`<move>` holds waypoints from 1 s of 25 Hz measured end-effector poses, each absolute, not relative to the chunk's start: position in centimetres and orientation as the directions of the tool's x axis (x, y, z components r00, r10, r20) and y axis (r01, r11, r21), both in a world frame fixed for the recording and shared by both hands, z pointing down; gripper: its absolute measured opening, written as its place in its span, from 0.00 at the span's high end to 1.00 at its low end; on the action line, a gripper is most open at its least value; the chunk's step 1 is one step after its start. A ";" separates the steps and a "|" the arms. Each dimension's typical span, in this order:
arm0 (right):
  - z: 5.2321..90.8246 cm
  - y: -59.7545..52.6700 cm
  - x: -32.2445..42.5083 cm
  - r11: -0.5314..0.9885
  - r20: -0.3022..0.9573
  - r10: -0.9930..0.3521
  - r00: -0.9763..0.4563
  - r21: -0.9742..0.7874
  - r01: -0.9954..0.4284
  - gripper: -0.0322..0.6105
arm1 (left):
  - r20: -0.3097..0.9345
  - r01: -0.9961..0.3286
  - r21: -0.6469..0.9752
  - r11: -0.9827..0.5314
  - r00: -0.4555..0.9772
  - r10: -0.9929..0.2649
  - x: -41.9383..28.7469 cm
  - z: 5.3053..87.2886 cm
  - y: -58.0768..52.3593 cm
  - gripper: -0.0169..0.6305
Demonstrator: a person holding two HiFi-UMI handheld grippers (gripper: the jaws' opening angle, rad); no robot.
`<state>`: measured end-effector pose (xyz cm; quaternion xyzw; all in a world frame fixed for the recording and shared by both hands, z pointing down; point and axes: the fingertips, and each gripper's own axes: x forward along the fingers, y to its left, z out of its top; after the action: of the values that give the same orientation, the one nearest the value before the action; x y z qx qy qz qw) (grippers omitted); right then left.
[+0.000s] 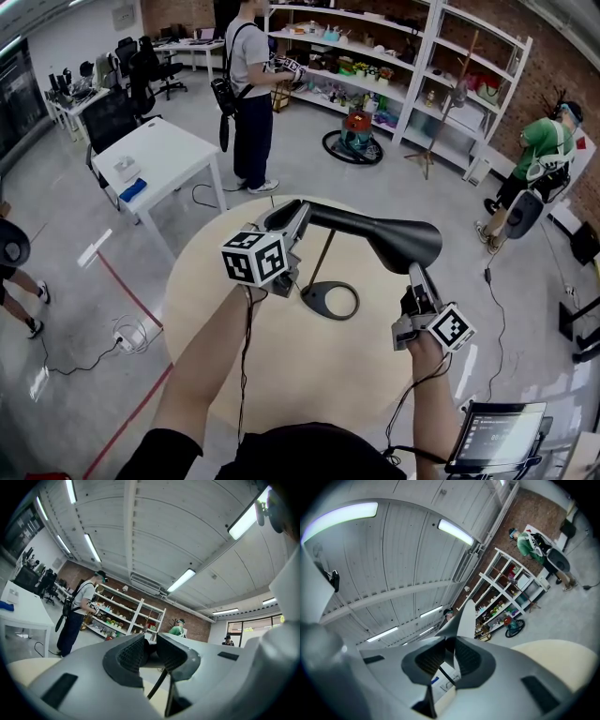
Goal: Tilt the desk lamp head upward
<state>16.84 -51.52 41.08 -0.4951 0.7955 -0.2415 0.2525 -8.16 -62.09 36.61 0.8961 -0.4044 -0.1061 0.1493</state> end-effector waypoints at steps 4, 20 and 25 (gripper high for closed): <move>40.0 -51.4 16.9 0.398 -0.166 -0.909 -0.382 -0.619 -0.677 0.85 | -0.066 -0.692 0.367 -0.622 0.647 -0.759 -8.4 37.0 -62.1 0.88; 37.6 -51.5 16.6 0.422 -0.184 -0.901 -0.392 -0.581 -0.696 0.86 | -0.070 -0.687 0.399 -0.607 0.637 -0.768 -8.6 37.7 -62.2 0.88; 37.1 -51.5 16.6 0.424 -0.189 -0.902 -0.389 -0.562 -0.710 0.86 | -0.085 -0.663 0.444 -0.603 0.639 -0.765 -8.7 38.1 -62.3 0.88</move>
<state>16.58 -51.54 37.11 -0.4983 0.8089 -0.1999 0.2396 -8.74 -62.32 38.11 0.8850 -0.4033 -0.1344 0.1898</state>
